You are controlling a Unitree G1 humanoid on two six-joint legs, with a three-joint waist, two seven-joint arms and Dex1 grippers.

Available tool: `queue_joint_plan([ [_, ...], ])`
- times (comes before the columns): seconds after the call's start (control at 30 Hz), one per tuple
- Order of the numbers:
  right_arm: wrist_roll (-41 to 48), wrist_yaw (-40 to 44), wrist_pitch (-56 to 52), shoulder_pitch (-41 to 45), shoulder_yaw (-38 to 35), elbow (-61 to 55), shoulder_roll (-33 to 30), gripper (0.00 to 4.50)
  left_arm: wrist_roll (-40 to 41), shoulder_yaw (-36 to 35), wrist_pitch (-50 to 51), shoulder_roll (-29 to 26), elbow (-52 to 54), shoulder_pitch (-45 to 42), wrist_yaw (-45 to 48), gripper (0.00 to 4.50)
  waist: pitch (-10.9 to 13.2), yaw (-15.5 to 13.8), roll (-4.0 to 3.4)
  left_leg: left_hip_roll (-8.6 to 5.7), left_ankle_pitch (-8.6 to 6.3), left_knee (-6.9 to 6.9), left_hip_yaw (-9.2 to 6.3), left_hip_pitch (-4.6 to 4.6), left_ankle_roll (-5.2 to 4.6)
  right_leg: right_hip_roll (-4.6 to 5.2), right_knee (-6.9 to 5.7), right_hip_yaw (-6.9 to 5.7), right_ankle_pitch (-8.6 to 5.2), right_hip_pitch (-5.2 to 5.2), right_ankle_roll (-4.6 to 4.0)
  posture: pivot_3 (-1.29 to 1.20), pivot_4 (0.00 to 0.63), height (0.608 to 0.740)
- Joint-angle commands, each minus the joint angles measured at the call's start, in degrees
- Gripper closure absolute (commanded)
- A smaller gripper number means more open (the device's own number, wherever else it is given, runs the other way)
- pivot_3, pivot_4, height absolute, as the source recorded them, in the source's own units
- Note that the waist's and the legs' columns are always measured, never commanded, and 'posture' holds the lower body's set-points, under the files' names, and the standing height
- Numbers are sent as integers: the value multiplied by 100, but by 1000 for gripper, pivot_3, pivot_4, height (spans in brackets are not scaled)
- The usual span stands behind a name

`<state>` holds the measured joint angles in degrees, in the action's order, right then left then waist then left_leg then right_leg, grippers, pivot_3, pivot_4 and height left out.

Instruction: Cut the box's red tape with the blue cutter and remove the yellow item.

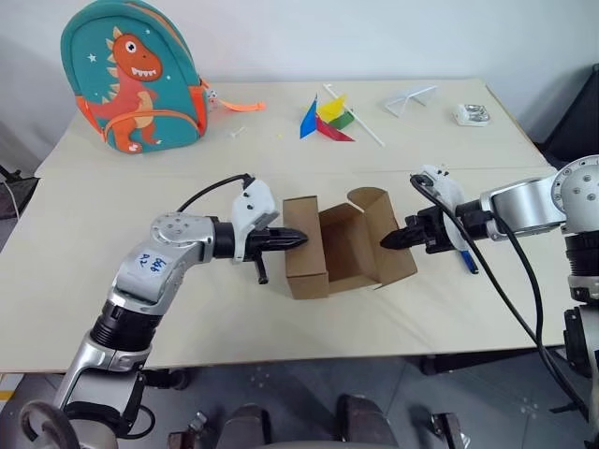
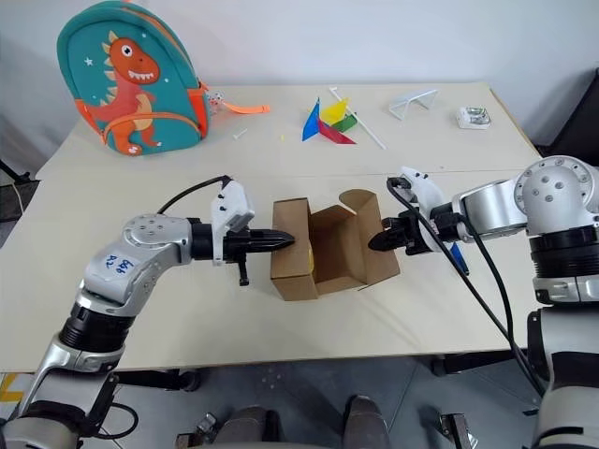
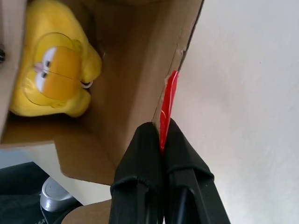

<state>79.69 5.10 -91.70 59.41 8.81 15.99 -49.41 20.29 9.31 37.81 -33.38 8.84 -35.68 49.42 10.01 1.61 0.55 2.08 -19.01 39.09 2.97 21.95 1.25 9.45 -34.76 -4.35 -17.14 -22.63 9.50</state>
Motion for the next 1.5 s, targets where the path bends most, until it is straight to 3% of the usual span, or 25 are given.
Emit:
queue_joint_plan([
  [0.03, 350, 184, -80, 206, 76, -258, 60, 4476, -292, 161, 460, -235, -290, 436, -196, 4500, -1, 1, -1, 0, 0, 0, 0, -1, 0, 0, 0, 1, 0, 0, 0, 0, 150, 740],
  [0.63, 1182, -145, -80, 974, 505, -280, 55, 4476, -187, -140, 676, -358, -27, 886, -403, 4500, -4, -7, -7, 6, -2, -11, 15, -25, -1, -1, 1, 9, 0, 9, -4, 0, 150, 740],
  [1.0, 1277, -318, -80, 794, 626, -563, -77, 4476, -153, -165, 781, -378, 49, 940, -475, 4500, -14, -142, -10, 5, -7, -10, 15, -31, -5, 0, 7, 9, 0, 19, -5, 0, 150, 740],
  [1.5, 216, 109, -80, 444, 757, -1252, -312, 4476, -110, -150, 847, -379, 101, 900, -504, 4500, -57, -137, -8, 8, -18, -13, 21, -47, -18, 0, 33, 9, -1, 27, -11, 0, 150, 740],
])
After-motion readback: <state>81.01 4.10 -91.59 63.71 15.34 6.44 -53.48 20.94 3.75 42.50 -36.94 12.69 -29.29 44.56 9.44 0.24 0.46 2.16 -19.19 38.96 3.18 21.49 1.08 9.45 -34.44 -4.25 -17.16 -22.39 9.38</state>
